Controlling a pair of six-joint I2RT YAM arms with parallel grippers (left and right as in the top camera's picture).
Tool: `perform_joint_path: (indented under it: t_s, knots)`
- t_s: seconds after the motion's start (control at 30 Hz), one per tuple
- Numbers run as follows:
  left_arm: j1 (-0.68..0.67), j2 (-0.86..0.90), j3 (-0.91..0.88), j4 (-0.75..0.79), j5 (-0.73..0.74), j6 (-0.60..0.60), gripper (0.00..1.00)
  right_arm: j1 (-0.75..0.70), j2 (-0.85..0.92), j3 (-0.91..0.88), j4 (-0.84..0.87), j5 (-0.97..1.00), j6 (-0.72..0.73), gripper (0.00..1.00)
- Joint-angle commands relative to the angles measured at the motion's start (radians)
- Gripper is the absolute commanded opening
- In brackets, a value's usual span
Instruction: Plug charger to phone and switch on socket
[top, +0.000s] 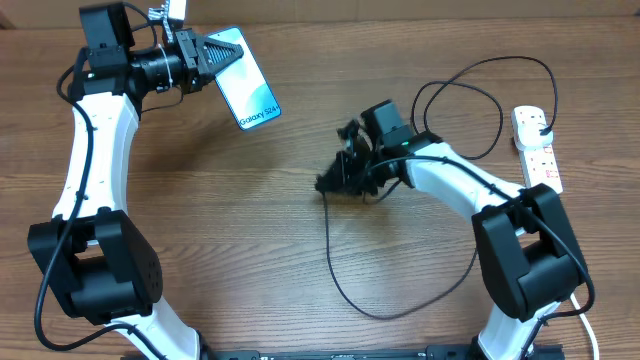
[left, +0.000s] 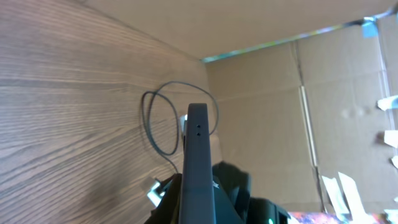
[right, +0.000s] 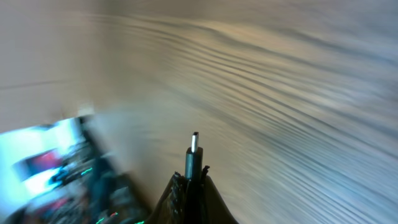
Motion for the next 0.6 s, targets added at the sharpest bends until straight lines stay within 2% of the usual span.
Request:
perform_joint_path:
  t_s: [0.0,0.13,0.57]
  knots:
    - [0.013,-0.003,0.003,0.043,0.119,-0.035,0.04,-0.03,0.003,0.024,0.13,-0.406,-0.063,0.04]
    - [0.013,-0.003,0.003,0.101,0.147,-0.082,0.05,-0.036,0.003,0.024,0.348,-0.567,-0.019,0.04]
    - [0.01,-0.003,0.003,0.32,0.199,-0.253,0.05,-0.036,0.003,0.024,0.816,-0.582,0.266,0.04]
